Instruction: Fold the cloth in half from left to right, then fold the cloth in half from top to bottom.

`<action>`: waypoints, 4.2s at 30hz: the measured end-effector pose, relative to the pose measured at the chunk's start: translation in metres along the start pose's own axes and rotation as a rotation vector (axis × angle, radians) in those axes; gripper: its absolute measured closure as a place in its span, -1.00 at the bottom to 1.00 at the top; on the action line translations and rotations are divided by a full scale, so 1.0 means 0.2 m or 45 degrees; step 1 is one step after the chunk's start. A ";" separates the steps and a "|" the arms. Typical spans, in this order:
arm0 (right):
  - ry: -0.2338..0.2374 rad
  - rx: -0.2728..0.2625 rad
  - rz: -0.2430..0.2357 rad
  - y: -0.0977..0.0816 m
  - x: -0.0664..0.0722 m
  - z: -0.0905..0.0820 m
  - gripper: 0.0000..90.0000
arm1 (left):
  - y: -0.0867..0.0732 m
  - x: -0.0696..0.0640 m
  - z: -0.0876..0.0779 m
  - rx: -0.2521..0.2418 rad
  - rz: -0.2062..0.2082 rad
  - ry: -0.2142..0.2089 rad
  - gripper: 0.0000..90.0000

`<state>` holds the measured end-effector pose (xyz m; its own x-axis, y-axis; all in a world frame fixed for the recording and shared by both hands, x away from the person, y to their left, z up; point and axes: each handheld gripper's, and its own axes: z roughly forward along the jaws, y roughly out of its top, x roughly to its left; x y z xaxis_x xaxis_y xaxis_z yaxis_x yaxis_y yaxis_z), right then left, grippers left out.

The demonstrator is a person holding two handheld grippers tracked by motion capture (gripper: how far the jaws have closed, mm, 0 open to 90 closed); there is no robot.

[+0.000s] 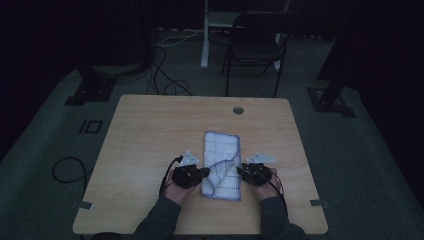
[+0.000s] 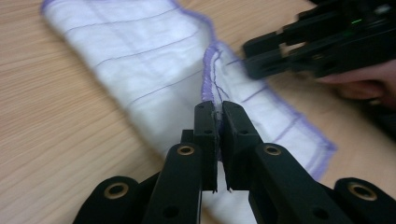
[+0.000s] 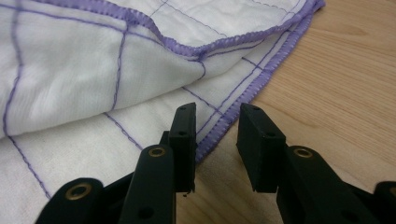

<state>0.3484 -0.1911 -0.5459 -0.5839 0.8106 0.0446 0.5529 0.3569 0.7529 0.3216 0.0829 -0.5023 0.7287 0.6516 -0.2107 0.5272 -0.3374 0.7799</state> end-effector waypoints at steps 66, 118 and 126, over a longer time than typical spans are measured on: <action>-0.080 -0.030 0.083 0.00 -0.08 -0.05 0.38 | 0.15 0.16 0.06 -0.048 0.063 0.101 0.42; -0.078 -0.042 0.107 -0.01 -0.09 -0.06 0.35 | 0.36 0.57 0.40 0.019 -0.132 0.317 0.28; -0.079 -0.044 0.097 -0.01 -0.08 -0.07 0.35 | 0.36 0.59 0.50 0.072 -0.189 0.336 0.26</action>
<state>0.3494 -0.2115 -0.5396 -0.5025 0.8623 0.0628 0.5729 0.2776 0.7711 0.4892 0.0684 -0.5307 0.5071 0.8480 -0.1541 0.6486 -0.2577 0.7162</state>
